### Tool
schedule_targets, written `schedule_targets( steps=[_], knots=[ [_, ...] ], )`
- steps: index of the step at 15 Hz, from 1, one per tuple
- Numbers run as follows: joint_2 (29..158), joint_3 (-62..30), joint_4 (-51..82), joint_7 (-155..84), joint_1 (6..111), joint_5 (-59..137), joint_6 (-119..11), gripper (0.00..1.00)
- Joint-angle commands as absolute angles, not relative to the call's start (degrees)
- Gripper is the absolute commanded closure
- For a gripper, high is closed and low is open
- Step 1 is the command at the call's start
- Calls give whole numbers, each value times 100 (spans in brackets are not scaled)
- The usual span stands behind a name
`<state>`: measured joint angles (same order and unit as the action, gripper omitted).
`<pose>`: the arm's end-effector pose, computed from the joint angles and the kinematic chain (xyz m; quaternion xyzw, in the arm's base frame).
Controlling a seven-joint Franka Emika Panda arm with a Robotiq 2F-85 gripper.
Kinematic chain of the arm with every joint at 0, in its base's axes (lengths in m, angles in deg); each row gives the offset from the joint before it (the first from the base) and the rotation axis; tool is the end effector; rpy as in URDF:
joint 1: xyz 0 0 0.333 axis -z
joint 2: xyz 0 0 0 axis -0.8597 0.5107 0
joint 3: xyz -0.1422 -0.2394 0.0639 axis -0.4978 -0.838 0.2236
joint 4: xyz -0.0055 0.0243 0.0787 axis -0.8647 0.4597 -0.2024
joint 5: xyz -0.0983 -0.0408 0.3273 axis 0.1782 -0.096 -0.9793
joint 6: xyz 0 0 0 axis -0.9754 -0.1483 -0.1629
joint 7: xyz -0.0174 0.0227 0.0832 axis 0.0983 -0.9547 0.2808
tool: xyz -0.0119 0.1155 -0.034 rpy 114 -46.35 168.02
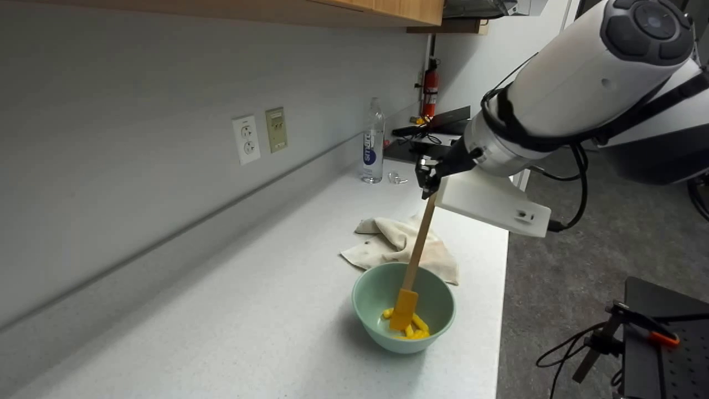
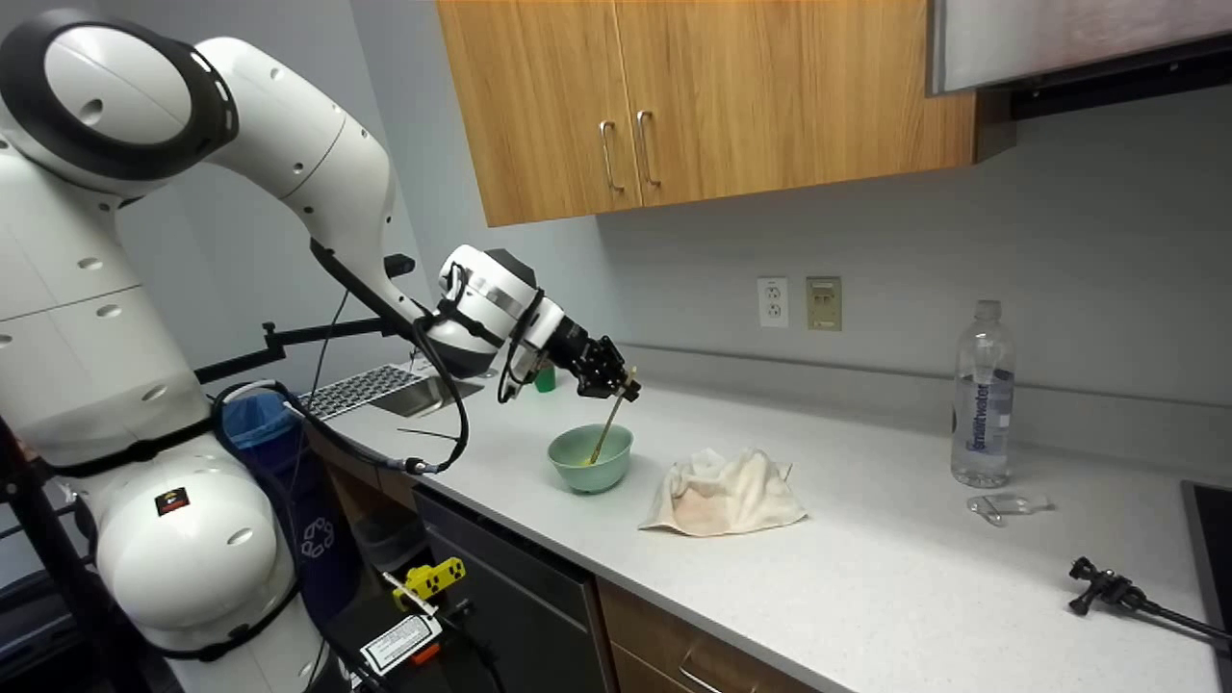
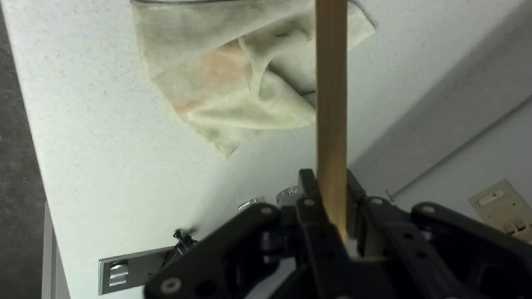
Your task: Use the spatula to stir the contents in the green bowl
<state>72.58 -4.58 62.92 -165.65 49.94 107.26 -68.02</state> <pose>0.4385 0.1435 0.3411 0.8096 -0.4521 0.3744 0.0028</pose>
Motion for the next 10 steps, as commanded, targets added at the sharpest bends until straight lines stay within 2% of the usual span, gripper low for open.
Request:
schedule_targets(
  steps=[1,6,10],
  knots=[
    [7179,-349,6226,-17255,4977,11451,-6274,96],
    [7172,-64,6170,-18433,4860,12630,-5076,96],
    [7209,76,6197,-18549,4756,12696,-4536,96]
  ],
)
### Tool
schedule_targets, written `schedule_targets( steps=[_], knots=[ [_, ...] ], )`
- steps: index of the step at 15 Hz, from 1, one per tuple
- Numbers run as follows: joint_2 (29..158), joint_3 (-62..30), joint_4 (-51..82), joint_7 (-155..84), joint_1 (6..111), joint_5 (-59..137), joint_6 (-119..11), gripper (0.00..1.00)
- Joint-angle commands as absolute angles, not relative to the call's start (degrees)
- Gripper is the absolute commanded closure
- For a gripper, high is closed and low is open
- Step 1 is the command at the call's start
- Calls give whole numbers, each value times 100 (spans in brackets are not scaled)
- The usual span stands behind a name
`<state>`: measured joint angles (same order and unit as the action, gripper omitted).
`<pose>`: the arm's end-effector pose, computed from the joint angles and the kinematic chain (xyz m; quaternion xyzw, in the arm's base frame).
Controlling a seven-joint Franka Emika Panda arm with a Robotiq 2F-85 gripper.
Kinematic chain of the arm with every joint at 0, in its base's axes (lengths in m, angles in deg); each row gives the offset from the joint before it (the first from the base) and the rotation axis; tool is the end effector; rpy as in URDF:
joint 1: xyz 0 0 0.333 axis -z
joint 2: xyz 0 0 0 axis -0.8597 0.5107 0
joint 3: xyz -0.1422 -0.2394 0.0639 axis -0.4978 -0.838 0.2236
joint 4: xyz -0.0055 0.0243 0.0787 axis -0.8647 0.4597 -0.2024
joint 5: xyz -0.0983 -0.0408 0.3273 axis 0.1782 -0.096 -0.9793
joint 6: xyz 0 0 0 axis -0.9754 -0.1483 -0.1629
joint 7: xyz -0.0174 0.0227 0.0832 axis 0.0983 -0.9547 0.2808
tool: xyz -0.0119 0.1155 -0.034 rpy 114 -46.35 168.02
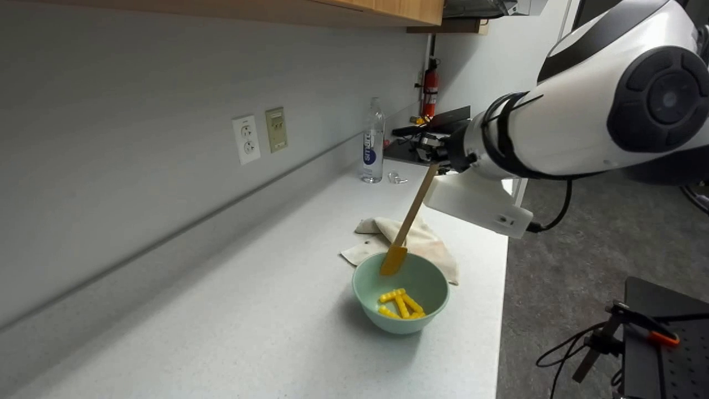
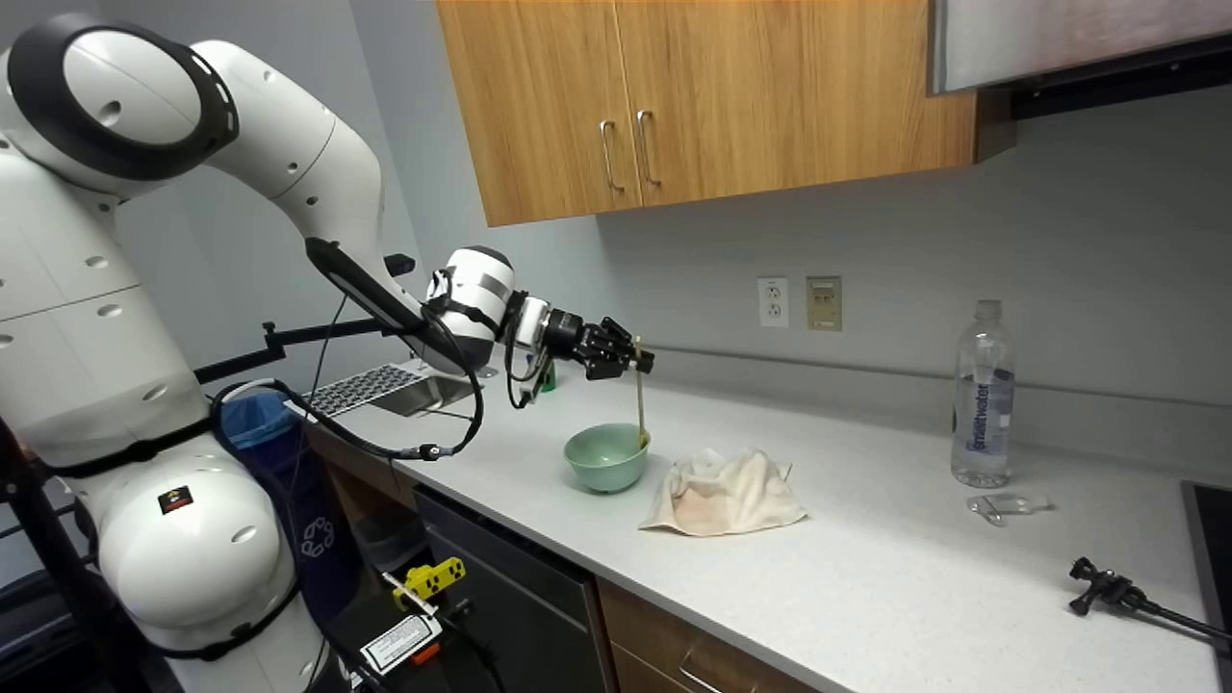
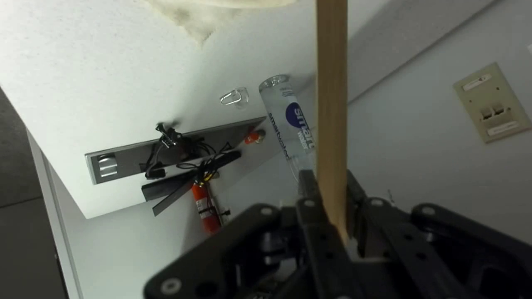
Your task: Use the spatula to stir the contents in the green bowl
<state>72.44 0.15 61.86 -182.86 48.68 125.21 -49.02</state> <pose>0.4390 0.1433 0.3498 0.7273 -0.4362 0.5266 0.0597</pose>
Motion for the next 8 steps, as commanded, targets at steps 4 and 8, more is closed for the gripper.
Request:
schedule_targets(
  steps=[4,8],
  knots=[
    [7248,33,6205,-18209,4756,12443,-4790,96],
    [7339,-140,6217,-17698,4852,11971,-5691,96]
  ],
)
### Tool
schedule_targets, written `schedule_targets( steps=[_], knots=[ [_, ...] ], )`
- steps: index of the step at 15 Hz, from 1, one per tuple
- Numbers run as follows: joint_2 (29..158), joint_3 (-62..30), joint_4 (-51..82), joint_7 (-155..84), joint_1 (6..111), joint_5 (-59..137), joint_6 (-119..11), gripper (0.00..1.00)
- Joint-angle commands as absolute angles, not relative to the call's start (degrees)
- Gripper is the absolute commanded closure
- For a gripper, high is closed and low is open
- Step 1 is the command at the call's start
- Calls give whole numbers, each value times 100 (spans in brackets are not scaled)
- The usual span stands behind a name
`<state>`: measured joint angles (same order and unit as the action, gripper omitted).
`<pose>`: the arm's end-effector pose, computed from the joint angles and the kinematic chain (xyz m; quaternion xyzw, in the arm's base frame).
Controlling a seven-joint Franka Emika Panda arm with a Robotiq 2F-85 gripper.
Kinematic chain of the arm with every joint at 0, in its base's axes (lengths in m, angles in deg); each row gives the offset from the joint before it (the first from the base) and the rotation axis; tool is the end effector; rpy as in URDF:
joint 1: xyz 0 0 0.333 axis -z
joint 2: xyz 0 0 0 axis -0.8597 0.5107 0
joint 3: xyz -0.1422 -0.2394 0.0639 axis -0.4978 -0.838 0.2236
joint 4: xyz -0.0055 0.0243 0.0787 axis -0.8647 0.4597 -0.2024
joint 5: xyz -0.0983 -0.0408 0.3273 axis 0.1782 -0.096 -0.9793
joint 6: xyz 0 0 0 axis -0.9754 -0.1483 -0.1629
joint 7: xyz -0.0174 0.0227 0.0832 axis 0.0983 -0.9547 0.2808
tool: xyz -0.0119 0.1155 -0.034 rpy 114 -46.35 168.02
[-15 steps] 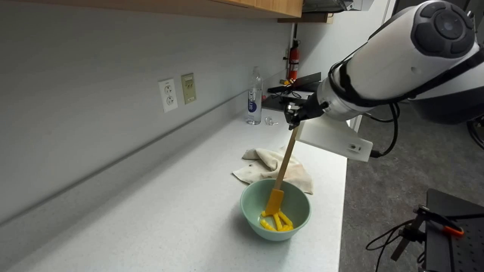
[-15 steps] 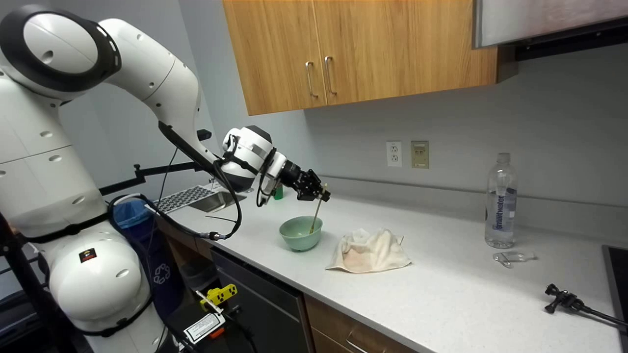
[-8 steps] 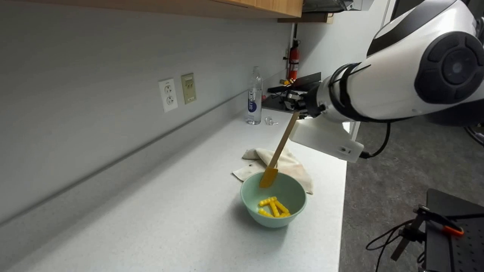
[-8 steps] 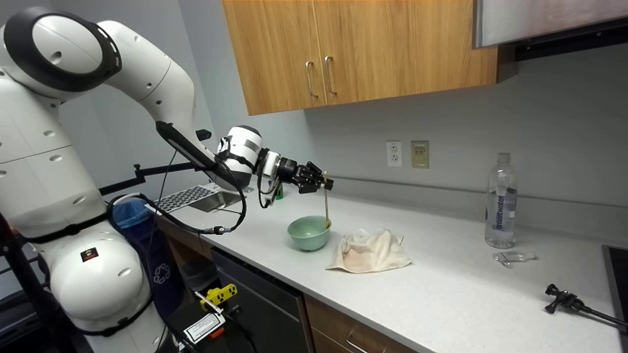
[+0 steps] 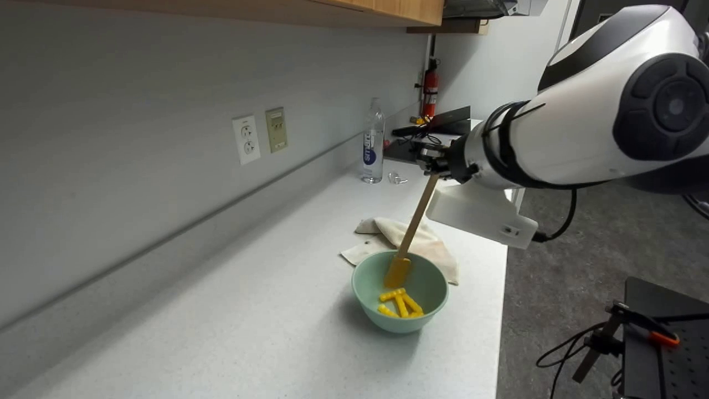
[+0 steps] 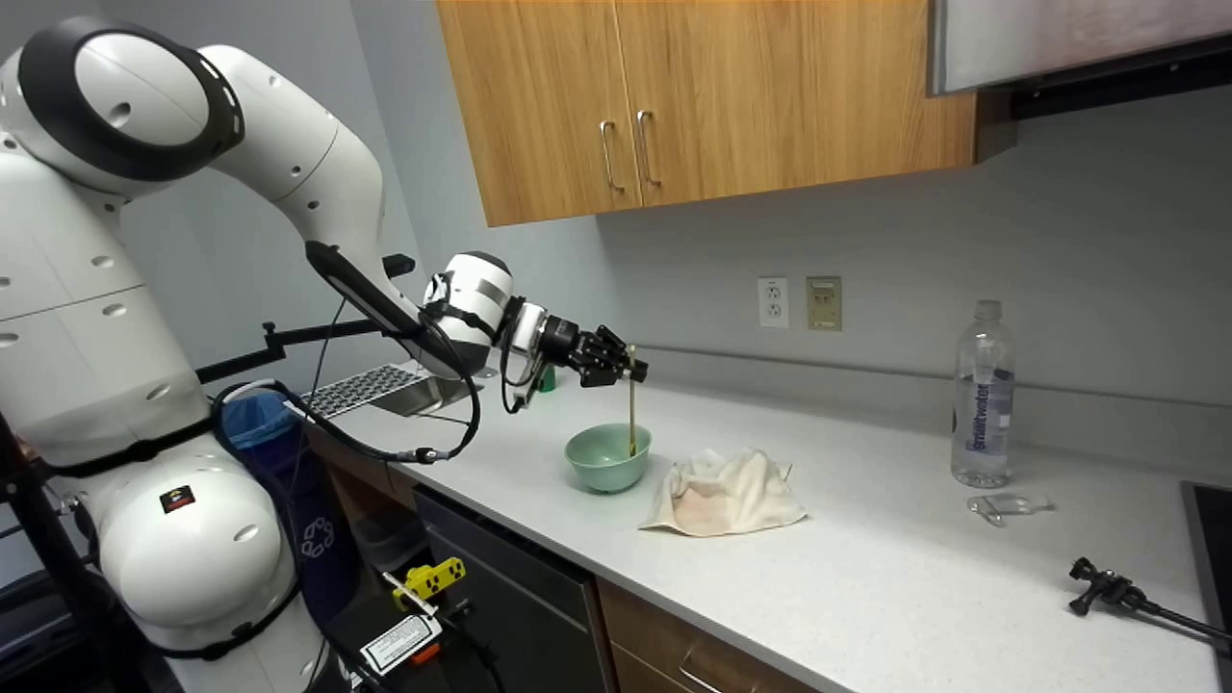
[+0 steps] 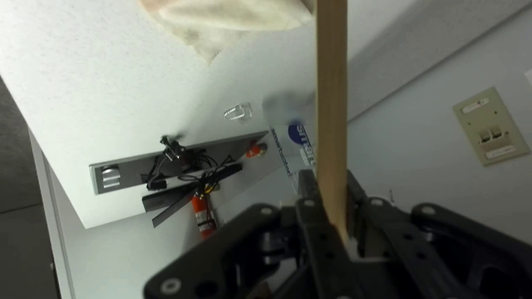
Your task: Use the spatula to stir the contents in the green bowl
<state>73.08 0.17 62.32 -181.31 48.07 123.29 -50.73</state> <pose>0.4337 0.1512 0.3400 0.7451 -0.4314 0.5053 0.0587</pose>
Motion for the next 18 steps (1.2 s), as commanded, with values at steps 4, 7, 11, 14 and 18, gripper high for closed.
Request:
schedule_targets(
  steps=[4,7,11,14,18],
  knots=[
    [7436,-296,6226,-17045,4941,11330,-6410,96],
    [7390,-360,6201,-16847,4987,11089,-6429,96],
    [7319,-385,6198,-16982,5022,11185,-6305,96],
    [7341,-405,6193,-16922,5048,11110,-6341,96],
    [7344,-381,6185,-16839,5025,10909,-6308,52]
  ],
)
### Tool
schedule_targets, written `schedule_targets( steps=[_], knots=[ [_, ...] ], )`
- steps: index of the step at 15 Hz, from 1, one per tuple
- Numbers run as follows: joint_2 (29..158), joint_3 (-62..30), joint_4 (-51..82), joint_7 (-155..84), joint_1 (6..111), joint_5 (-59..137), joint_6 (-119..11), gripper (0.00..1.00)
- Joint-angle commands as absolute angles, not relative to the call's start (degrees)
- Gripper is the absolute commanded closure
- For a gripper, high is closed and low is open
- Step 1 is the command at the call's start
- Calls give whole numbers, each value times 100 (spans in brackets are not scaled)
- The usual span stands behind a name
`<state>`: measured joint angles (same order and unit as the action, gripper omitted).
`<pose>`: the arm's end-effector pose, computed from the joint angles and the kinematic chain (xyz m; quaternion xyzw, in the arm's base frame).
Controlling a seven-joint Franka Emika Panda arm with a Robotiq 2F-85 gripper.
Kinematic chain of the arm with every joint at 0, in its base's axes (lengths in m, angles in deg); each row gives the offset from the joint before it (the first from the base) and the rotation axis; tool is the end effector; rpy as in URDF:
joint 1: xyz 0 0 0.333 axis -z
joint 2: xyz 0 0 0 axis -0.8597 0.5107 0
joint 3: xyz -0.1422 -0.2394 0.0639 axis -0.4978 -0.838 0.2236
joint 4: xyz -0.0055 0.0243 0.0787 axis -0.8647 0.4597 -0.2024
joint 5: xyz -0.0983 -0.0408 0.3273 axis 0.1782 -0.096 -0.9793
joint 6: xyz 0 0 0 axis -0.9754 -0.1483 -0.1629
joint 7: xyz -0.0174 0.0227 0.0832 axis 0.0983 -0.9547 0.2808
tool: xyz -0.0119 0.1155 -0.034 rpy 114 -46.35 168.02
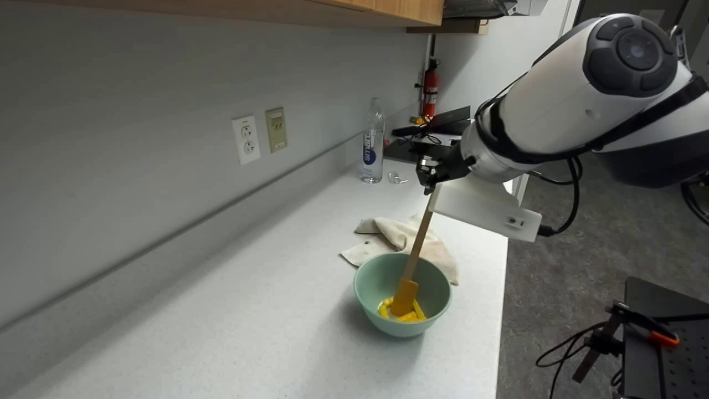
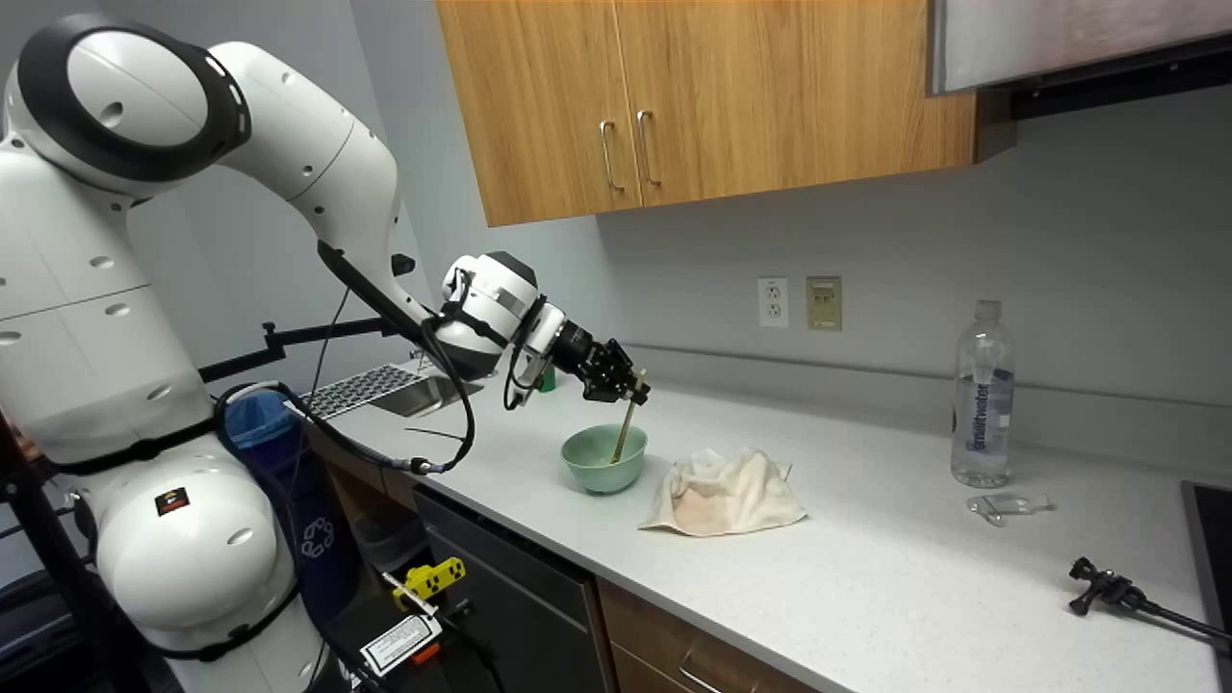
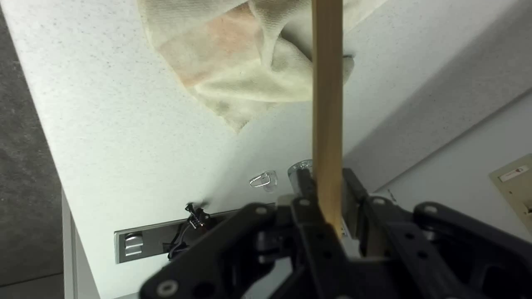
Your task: Use the spatula to stir the contents in the green bowl
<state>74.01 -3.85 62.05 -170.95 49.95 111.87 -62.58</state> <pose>0.4423 0.1366 0.3324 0.7887 -0.4624 0.4037 0.0333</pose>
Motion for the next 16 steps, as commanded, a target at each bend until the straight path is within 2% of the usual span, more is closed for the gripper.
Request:
schedule_targets(
  steps=[1,7,16],
  knots=[
    [7340,-382,6185,-16835,5027,10887,-6312,46],
    [7232,-406,6227,-16773,5049,10675,-6372,2],
    [6283,-670,6733,-14910,5116,8805,-6835,0]
  ],
)
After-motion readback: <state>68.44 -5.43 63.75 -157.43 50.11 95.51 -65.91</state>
